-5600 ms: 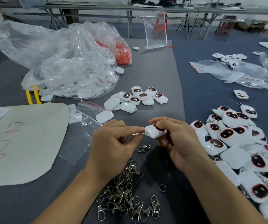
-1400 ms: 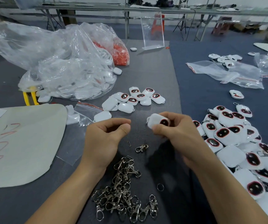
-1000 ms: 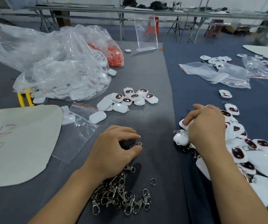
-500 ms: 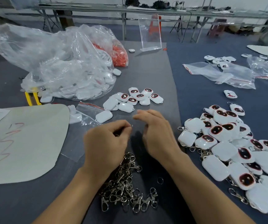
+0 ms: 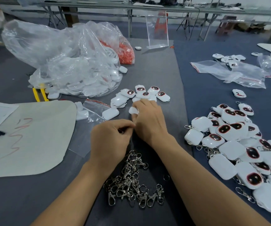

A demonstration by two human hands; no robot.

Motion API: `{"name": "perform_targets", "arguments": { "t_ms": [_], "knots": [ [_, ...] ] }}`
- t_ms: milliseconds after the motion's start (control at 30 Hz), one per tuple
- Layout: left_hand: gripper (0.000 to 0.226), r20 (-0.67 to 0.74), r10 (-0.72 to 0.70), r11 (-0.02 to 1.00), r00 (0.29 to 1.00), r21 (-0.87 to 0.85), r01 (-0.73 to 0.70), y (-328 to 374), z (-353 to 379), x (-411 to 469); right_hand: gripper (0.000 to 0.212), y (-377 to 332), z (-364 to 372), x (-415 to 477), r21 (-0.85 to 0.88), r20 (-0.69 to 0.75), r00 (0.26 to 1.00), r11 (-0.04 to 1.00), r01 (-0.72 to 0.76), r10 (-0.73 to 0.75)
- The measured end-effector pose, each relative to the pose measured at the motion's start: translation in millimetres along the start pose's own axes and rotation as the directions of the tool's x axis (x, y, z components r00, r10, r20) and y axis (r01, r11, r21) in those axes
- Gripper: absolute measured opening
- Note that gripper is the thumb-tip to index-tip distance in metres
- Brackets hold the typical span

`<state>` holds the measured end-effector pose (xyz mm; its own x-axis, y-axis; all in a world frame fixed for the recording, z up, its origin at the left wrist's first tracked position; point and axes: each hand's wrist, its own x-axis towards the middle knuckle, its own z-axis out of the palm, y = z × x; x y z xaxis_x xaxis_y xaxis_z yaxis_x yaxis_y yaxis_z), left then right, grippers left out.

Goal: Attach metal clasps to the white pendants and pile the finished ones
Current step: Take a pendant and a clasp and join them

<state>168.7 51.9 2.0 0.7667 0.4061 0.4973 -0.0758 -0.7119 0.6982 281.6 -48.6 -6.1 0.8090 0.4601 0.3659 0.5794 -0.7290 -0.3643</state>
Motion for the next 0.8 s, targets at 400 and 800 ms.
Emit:
{"name": "perform_targets", "arguments": {
  "t_ms": [400, 800],
  "knots": [
    [0.025, 0.031, -0.056, 0.985, 0.998, -0.164, 0.061, 0, 4, -1, 0.017, -2, -44, -54, 0.897, 0.294, 0.826, 0.159, -0.412, 0.481],
    [0.036, 0.131, 0.069, 0.983, 0.989, -0.18, -0.044, 7, 5, -7, 0.025, -2, -50, -65, 0.736, 0.357, 0.912, 0.541, -0.407, 0.201]
  ]
}}
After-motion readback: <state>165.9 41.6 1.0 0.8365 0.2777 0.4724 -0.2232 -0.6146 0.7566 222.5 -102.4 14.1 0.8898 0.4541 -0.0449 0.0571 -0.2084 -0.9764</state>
